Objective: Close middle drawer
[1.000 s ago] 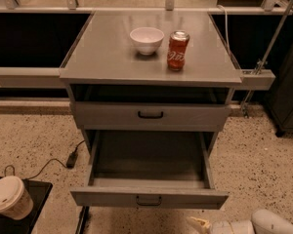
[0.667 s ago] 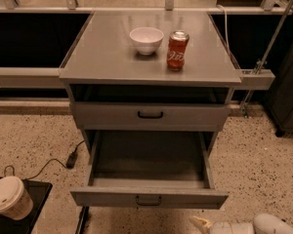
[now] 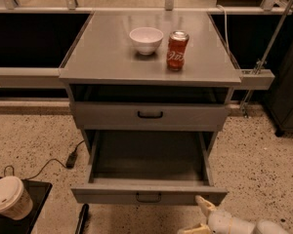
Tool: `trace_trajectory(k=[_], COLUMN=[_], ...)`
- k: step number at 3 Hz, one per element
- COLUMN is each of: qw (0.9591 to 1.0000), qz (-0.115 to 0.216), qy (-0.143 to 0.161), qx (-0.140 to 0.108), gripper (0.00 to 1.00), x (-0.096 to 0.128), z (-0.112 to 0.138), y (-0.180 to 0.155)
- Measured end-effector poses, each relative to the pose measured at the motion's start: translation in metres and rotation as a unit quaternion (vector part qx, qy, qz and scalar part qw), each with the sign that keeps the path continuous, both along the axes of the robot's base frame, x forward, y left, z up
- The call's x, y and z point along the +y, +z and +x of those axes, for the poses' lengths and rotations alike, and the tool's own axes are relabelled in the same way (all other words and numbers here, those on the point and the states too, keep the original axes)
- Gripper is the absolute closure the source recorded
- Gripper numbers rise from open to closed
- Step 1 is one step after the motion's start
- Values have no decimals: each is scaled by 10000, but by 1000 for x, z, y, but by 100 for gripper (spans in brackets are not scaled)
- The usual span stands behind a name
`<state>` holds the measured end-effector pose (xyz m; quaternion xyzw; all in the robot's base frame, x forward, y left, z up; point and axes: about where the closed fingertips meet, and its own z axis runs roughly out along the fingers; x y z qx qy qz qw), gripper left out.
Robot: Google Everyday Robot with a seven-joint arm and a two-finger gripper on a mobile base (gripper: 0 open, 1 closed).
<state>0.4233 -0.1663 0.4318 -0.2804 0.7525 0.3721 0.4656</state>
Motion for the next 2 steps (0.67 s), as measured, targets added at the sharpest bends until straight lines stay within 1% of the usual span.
trace_trajectory(k=[1, 2], qw=[9997, 9983], qz=[-36, -340], qy=[-172, -212], qx=[-186, -420], gripper=[0, 0], x=[2, 19], z=[17, 53], y=[13, 40])
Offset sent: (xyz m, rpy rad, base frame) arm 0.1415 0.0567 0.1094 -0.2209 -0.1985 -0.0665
